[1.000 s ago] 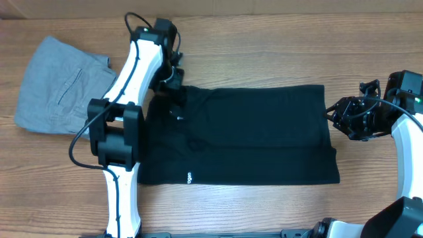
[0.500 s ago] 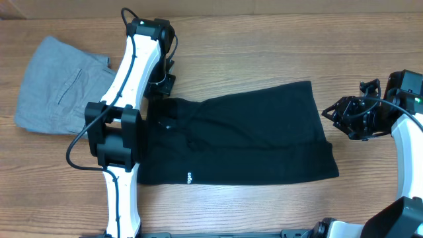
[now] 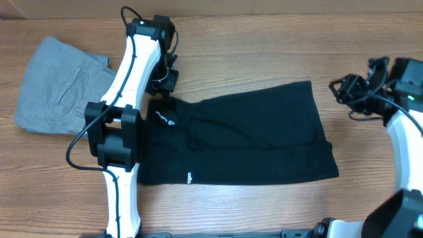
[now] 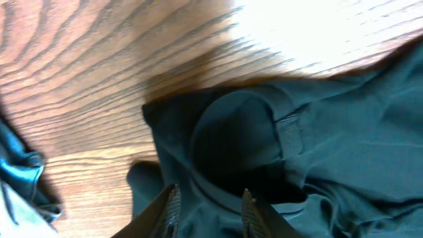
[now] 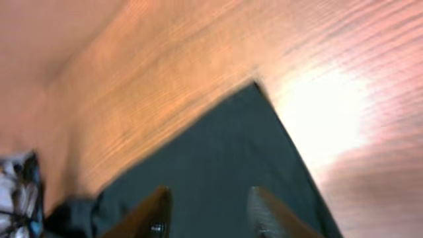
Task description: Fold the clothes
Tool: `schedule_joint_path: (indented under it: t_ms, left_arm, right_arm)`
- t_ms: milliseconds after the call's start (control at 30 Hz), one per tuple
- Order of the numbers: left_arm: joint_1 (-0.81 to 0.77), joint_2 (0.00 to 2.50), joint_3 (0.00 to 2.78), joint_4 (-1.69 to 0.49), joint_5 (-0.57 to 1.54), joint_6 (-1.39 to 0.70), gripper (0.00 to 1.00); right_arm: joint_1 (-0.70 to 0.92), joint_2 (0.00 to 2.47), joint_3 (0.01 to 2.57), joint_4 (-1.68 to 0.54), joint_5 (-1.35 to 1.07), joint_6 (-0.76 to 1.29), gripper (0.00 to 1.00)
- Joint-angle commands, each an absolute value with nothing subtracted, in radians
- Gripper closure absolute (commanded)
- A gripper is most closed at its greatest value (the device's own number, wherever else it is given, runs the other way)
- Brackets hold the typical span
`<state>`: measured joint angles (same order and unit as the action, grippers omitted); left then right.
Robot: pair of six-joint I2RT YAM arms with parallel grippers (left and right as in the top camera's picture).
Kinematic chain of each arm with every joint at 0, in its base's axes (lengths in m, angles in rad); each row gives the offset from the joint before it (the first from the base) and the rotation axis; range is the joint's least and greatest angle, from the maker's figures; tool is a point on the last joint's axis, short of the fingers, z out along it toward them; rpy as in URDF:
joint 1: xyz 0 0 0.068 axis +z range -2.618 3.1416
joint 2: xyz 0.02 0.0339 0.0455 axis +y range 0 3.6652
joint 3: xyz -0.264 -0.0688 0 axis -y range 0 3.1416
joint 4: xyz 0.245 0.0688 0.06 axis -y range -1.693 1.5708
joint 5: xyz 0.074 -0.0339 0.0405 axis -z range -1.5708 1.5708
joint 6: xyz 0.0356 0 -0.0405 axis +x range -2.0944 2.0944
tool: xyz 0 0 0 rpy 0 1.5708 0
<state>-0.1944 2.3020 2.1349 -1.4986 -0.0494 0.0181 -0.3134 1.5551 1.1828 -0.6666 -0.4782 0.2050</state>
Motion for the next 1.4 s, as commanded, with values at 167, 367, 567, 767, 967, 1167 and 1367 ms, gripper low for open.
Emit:
schedule_joint_path:
  t_ms: [167, 367, 567, 767, 967, 1167, 1367]
  left_arm:
    - [-0.190, 2.269, 2.156, -1.496, 0.078, 0.015, 0.71]
    - [-0.190, 2.269, 2.156, -1.495, 0.136, 0.014, 0.70]
    - [-0.190, 2.269, 2.156, -1.495, 0.156, 0.015, 0.68]
    - [-0.191, 2.269, 2.156, -1.483, 0.198, 0.015, 0.65]
    - [-0.192, 2.269, 2.156, -1.458, 0.216, 0.015, 0.62]
    - [-0.226, 2.269, 2.156, -1.415, 0.253, 0.054, 0.57]
    - [-0.262, 2.269, 2.152, -1.395, 0.091, 0.065, 0.56]
  right_arm:
    - [-0.155, 1.862, 1.165, -0.424, -0.374, 0.299, 0.85]
    - [-0.142, 2.012, 1.165, -0.368, -0.243, 0.354, 0.89]
    - [-0.196, 2.070, 1.165, -0.364, -0.051, 0.435, 0.90]
    - [-0.283, 2.070, 1.186, -0.364, -0.154, 0.439, 0.91]
    - [-0.327, 2.062, 1.216, -0.369, -0.342, 0.362, 0.84]
    - [-0.337, 1.954, 1.247, -0.407, -0.451, 0.306, 0.74]
    - [-0.321, 1.783, 1.247, -0.491, -0.521, 0.307, 0.69]
